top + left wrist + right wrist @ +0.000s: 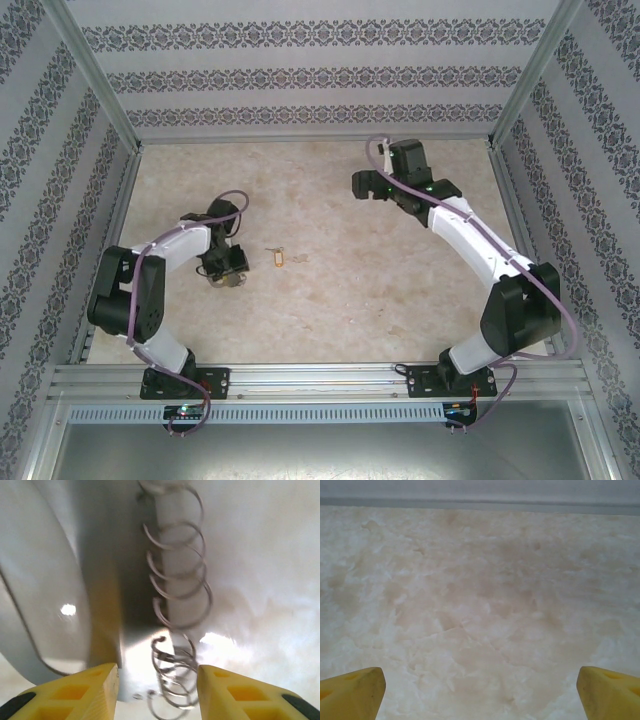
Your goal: Put the keys on the keyring
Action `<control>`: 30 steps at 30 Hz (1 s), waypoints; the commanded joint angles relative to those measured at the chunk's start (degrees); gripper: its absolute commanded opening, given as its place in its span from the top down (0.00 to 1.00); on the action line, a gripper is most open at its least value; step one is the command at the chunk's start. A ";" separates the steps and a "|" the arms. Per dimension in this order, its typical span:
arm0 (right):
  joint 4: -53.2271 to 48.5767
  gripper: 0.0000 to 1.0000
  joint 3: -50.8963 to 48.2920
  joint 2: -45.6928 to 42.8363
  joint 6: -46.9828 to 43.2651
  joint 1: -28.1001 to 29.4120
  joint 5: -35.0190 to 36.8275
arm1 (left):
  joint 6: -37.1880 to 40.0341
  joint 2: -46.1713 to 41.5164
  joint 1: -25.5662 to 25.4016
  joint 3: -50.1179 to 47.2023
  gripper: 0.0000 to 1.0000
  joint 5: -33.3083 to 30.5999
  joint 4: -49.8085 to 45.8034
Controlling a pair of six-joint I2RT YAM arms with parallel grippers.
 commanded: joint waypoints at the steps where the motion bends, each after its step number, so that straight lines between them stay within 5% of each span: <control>1: 1.26 0.02 2.06 -1.42 0.06 -2.94 -6.09 | -6.71 -1.74 -5.82 -1.09 0.55 2.24 -4.64; 7: 3.82 0.02 -7.27 -6.06 0.74 -4.28 -7.13 | -17.29 -7.83 -16.77 -1.60 0.55 5.41 -7.54; 10: 2.73 0.02 -9.79 -8.62 0.32 -4.33 -6.37 | -17.56 -13.64 -16.86 -2.19 0.56 4.34 -10.57; 16: 2.03 0.02 -11.61 -9.99 2.96 -3.74 -5.20 | -5.47 -14.32 -4.88 4.76 0.55 3.08 -16.61; 21: -1.53 0.02 -9.96 -12.27 3.63 0.23 -3.97 | -1.15 -3.63 2.29 11.83 0.21 3.26 -10.52; 30: -5.77 0.02 -12.14 -16.45 10.71 3.95 -2.30 | -1.40 12.97 6.03 19.08 0.07 -0.04 -1.95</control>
